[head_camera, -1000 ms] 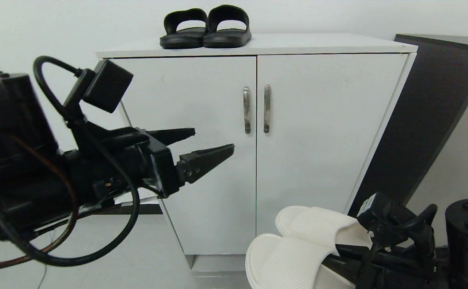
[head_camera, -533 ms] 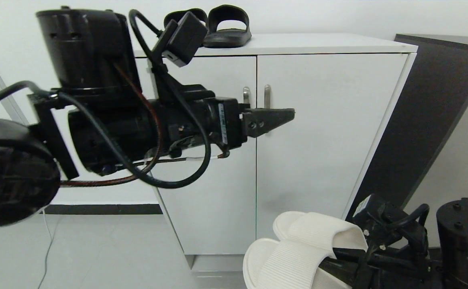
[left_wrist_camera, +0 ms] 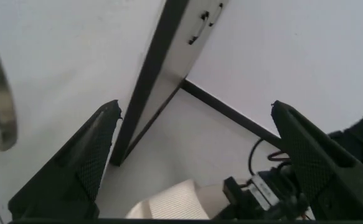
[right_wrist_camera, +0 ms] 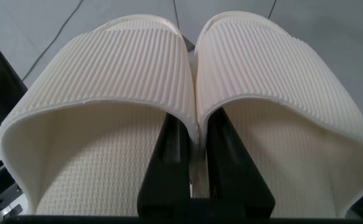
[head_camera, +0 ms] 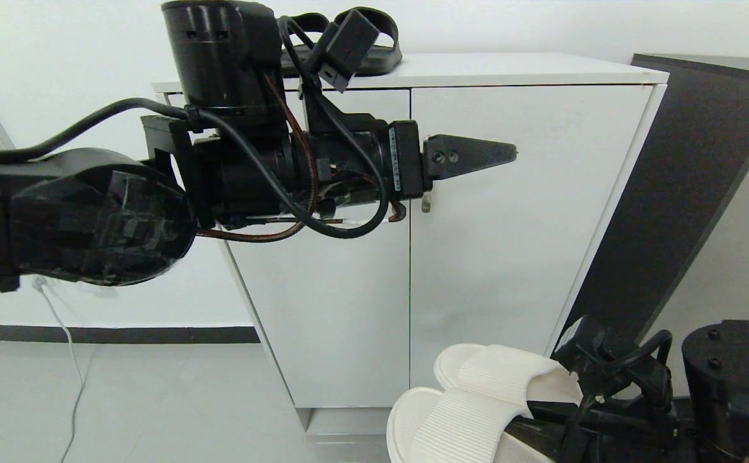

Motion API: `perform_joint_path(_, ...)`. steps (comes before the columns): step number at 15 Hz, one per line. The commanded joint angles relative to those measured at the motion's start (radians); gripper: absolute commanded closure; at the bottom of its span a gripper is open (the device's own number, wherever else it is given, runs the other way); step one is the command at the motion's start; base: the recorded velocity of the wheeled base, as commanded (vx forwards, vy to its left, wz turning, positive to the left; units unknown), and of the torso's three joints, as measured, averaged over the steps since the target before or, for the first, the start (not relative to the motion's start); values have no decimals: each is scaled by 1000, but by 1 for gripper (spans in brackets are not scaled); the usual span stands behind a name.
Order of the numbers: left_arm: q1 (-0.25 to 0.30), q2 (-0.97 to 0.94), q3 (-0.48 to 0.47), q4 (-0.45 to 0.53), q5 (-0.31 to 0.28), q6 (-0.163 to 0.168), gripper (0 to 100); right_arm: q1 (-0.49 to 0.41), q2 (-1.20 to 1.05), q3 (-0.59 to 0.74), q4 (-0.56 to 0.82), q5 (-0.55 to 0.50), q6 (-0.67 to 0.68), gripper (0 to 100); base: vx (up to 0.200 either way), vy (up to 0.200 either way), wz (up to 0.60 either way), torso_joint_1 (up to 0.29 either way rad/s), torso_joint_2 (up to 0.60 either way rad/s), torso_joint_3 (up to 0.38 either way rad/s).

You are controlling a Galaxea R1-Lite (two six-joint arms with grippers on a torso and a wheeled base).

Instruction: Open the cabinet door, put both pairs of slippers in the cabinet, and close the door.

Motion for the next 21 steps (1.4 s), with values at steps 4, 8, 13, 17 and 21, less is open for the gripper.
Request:
perform_joint_path(4, 32, 34, -11, 3, 37, 1, 0, 0, 11, -4, 0, 0, -2, 100, 0, 0, 0, 0, 0, 0)
perform_joint_path(8, 38, 58, -13, 0, 121, 4, 0, 0, 8, -4, 0, -2, -2, 100, 0, 0, 0, 0, 0, 0)
perform_joint_path(13, 62, 58, -19, 3, 136, 11, 0, 0, 10, -4, 0, -2, -2, 100, 0, 0, 0, 0, 0, 0)
perform_joint_path(17, 67, 103, -59, 3, 176, 14, 0, 0, 10, 0, 0, 0, -2, 100, 0, 0, 0, 0, 0, 0)
perform_joint_path(21, 65, 156, -123, 26, 204, 19, 0, 0, 11, 1, 0, 0, -2, 100, 0, 0, 0, 0, 0, 0)
